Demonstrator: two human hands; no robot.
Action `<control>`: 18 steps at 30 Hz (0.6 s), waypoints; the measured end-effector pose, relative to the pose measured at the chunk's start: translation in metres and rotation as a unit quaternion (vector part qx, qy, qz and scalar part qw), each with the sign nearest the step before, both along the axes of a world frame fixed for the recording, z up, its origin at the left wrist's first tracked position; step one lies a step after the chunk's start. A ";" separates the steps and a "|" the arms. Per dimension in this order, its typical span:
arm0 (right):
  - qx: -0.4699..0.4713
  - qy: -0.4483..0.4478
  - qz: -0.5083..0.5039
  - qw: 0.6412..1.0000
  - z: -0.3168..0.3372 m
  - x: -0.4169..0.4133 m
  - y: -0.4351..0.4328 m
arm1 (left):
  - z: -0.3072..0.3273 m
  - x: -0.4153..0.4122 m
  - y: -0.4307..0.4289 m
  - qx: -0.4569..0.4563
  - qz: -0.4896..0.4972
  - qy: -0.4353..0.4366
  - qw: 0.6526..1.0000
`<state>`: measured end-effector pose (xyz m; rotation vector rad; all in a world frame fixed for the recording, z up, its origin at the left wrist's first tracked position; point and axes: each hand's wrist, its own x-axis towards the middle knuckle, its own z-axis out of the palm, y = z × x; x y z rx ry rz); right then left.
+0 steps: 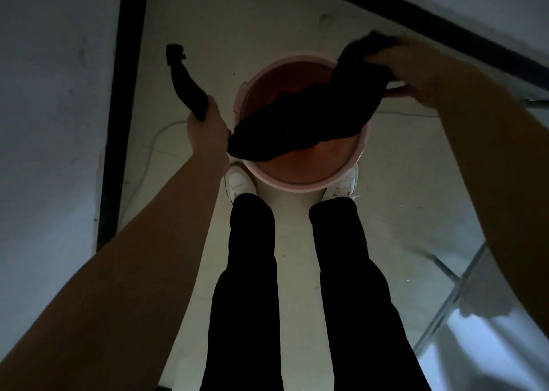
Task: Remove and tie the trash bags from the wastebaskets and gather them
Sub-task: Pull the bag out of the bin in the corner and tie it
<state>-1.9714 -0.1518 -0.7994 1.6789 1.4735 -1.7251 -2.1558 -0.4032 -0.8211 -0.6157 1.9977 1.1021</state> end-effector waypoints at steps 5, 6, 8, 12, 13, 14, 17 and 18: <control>0.070 0.132 -0.274 0.950 -0.011 0.014 -0.015 | 0.003 -0.003 0.015 -0.003 -0.012 0.035 0.999; 0.085 0.094 -0.264 0.956 -0.016 0.016 -0.028 | 0.004 -0.003 0.016 -0.006 -0.012 0.031 0.999; 0.101 0.019 -0.249 0.963 -0.027 0.026 -0.057 | 0.004 -0.001 0.016 -0.004 -0.001 0.019 1.000; 0.180 -0.078 -0.167 0.966 -0.046 0.044 -0.124 | 0.002 0.002 0.011 0.001 0.017 0.015 1.000; 0.204 -0.082 -0.160 0.962 -0.049 0.043 -0.136 | 0.001 0.003 0.009 -0.002 0.015 0.017 1.000; 0.216 -0.072 -0.163 0.960 -0.049 0.038 -0.146 | 0.000 0.004 0.007 -0.007 0.007 0.019 1.000; 0.231 -0.045 -0.156 0.959 -0.047 0.008 -0.151 | -0.004 0.006 -0.002 -0.016 -0.043 0.034 0.998; 0.235 -0.054 -0.150 0.959 -0.047 -0.004 -0.143 | -0.005 0.007 -0.005 -0.013 -0.061 0.038 0.997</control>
